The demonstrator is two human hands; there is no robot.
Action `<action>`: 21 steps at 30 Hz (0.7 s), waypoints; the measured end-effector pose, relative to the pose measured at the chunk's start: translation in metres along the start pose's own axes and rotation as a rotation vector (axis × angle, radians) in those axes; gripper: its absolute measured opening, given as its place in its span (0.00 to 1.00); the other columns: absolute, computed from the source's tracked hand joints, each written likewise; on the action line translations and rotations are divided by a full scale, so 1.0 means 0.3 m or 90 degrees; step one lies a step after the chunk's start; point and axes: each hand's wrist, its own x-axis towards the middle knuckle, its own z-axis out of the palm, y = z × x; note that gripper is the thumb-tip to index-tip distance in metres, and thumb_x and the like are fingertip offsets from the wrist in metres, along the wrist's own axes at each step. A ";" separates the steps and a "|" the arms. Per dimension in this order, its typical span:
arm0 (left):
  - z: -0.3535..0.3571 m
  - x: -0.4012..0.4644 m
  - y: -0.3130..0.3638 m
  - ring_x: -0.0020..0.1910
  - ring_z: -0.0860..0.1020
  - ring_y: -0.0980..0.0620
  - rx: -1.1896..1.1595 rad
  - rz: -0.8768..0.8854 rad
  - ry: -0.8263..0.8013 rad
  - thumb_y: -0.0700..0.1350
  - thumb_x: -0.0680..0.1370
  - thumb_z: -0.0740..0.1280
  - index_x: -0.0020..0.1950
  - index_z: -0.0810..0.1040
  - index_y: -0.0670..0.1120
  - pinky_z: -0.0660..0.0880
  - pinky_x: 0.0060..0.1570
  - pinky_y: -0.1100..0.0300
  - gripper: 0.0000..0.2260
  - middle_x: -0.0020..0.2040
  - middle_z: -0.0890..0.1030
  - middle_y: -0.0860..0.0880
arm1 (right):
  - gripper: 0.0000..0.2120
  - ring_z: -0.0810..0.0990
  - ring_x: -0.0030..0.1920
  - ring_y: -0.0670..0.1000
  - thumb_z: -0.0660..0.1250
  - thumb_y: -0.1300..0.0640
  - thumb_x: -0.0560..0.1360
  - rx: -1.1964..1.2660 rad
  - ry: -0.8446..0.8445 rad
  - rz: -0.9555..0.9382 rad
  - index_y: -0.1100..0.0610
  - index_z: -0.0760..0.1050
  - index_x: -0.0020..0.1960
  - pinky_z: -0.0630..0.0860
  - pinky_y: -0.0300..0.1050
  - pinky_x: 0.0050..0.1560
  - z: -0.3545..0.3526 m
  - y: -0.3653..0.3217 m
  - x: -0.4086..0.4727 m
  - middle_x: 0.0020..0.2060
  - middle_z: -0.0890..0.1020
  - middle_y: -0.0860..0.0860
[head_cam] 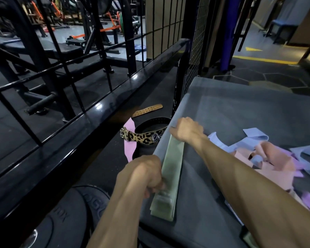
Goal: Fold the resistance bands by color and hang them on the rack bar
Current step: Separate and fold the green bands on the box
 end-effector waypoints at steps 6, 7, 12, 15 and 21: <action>0.008 0.014 0.009 0.44 0.87 0.42 0.056 0.004 -0.007 0.38 0.75 0.73 0.57 0.80 0.39 0.84 0.47 0.45 0.11 0.47 0.86 0.38 | 0.19 0.78 0.59 0.58 0.63 0.48 0.77 -0.087 0.020 -0.006 0.55 0.74 0.64 0.68 0.47 0.46 0.026 -0.058 -0.017 0.60 0.76 0.55; 0.008 0.016 0.009 0.44 0.87 0.42 0.058 0.007 -0.003 0.38 0.75 0.73 0.57 0.80 0.39 0.84 0.47 0.45 0.11 0.47 0.86 0.39 | 0.17 0.78 0.58 0.58 0.63 0.49 0.77 -0.085 0.021 -0.009 0.55 0.75 0.63 0.69 0.46 0.44 0.025 -0.063 -0.017 0.59 0.76 0.55; 0.007 0.014 0.024 0.38 0.82 0.45 0.106 0.082 0.078 0.43 0.77 0.72 0.63 0.75 0.52 0.82 0.45 0.54 0.16 0.43 0.80 0.48 | 0.15 0.80 0.56 0.59 0.63 0.50 0.78 -0.087 0.035 -0.028 0.56 0.76 0.61 0.69 0.46 0.43 0.015 -0.060 -0.021 0.57 0.78 0.55; 0.008 0.010 0.037 0.44 0.76 0.46 0.142 0.115 0.100 0.47 0.77 0.72 0.67 0.71 0.59 0.75 0.47 0.55 0.21 0.49 0.75 0.50 | 0.19 0.79 0.58 0.60 0.62 0.44 0.79 -0.078 0.043 -0.042 0.57 0.75 0.62 0.69 0.47 0.44 0.016 -0.051 -0.024 0.59 0.78 0.56; 0.015 -0.002 0.052 0.54 0.77 0.45 0.158 0.115 0.111 0.48 0.78 0.71 0.71 0.68 0.61 0.73 0.50 0.56 0.24 0.61 0.76 0.48 | 0.24 0.78 0.59 0.59 0.63 0.39 0.76 -0.096 -0.002 -0.029 0.55 0.74 0.64 0.69 0.48 0.45 -0.004 -0.048 -0.018 0.59 0.78 0.55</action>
